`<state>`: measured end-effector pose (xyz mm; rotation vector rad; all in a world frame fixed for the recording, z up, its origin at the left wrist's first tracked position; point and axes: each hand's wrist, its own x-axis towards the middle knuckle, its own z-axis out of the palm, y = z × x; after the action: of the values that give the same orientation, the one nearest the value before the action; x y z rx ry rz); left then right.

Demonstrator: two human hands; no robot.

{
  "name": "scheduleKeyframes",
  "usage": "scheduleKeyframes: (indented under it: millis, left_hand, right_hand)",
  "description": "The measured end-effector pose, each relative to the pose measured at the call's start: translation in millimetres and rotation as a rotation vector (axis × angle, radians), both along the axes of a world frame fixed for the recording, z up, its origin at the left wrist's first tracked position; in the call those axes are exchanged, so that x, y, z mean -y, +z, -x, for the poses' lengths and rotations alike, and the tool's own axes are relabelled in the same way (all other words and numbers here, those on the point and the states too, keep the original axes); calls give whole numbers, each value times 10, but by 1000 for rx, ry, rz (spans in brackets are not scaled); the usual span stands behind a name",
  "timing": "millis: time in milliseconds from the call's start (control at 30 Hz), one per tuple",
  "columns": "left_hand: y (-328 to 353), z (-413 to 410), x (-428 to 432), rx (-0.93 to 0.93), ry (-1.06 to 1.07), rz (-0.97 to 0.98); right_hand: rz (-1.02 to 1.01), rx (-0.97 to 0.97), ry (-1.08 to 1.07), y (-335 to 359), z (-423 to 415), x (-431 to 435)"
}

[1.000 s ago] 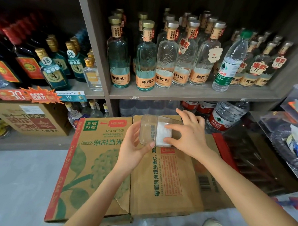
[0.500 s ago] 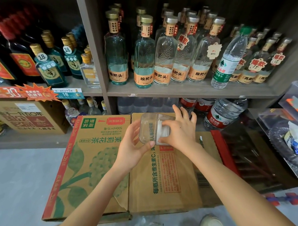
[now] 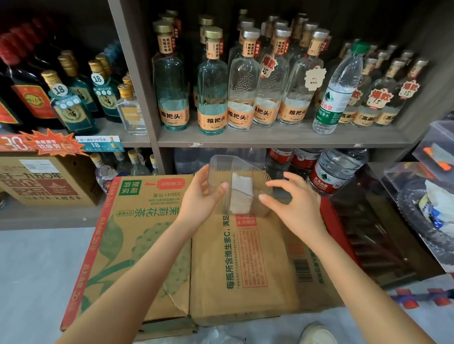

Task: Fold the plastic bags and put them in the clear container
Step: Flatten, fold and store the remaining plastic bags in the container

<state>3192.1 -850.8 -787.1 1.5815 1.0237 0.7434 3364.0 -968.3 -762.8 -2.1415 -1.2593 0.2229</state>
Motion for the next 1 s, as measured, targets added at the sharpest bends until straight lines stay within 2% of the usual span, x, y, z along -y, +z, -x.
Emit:
scheduleKeyframes:
  millis: [233,433,500,600,733,867,1000]
  left_hand:
    - [112,91,27,-101,13,-28]
    - [-227,1233,475,-475,137,-376]
    - [-421,1672,635,-598,171,-433]
    - [-709,2163,720,-749,157,-493]
    - [-922,2380,732,-868,61,-548]
    - [-1026,2340,750,-890,136,-643]
    - [-1130,2306,741,-815,263,-776]
  right_hand:
    - [-160,-109,-56,-142,378,401]
    - [-275,-221,117,-531,1091,870]
    - [-264,-257,174,-741,1332,1042]
    - [-143,-250,252,-1123,1602,1267]
    - [76,-197,252,-1647,1857,1475]
    - [382,-130,250,-2169,1981,1605]
    - [728,-135,338,-2545,2104,1637]
